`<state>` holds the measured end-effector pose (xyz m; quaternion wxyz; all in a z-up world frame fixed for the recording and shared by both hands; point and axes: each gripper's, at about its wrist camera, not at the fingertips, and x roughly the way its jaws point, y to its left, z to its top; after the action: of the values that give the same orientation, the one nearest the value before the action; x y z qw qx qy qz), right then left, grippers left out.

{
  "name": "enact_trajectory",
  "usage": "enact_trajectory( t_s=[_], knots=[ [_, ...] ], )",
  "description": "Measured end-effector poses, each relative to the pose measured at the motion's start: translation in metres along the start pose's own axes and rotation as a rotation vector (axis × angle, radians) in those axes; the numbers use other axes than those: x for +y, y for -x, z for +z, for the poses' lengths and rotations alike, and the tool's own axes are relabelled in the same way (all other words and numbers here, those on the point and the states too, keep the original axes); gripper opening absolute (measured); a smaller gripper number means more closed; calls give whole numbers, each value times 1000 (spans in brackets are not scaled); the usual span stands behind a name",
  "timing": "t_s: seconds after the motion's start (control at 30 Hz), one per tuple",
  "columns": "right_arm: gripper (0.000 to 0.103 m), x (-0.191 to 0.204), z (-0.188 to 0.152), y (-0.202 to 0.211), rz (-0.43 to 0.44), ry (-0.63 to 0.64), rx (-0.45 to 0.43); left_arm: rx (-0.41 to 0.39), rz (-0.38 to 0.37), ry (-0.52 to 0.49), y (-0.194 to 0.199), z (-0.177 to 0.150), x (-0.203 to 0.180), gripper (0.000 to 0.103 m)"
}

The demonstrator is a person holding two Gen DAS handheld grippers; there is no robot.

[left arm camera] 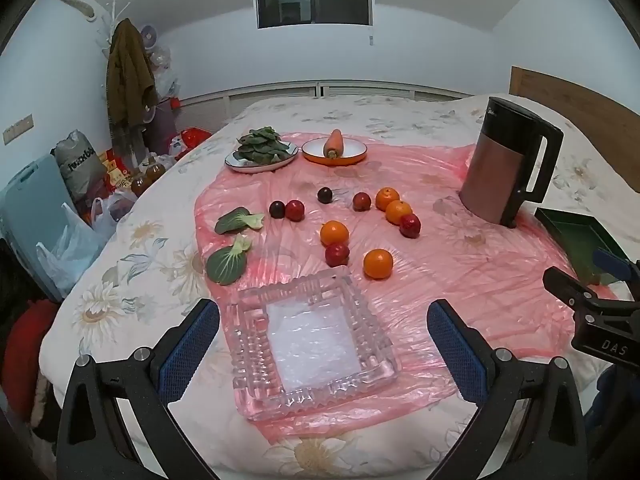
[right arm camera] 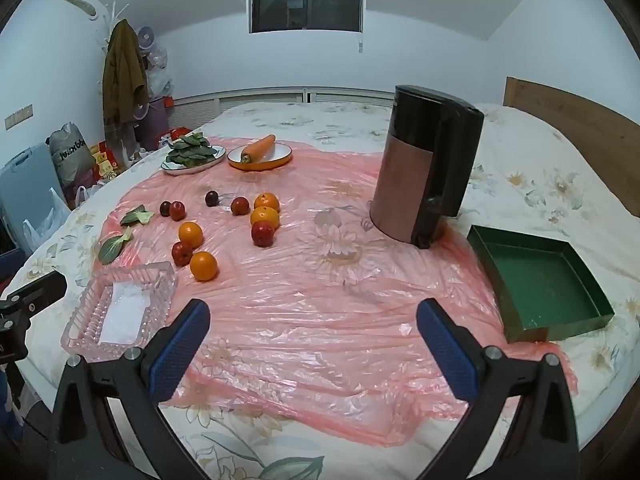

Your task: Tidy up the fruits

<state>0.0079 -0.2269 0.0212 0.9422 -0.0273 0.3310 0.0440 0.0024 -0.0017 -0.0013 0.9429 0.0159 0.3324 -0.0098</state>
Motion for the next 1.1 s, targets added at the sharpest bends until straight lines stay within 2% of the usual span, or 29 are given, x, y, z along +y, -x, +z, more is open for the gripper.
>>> enact_trajectory(
  t_s=[0.37,0.5,1.1],
  knots=[
    [103,-2,4,-2,11,7,9,21,-4,35,-5,2,2,102],
    [103,-3,3,-2,16,2,-1,13,2,16,-4,3,-3,102],
    [103,-1,-1,-8,18,22,17,46,-42,30,-13,3,-9,102]
  ],
)
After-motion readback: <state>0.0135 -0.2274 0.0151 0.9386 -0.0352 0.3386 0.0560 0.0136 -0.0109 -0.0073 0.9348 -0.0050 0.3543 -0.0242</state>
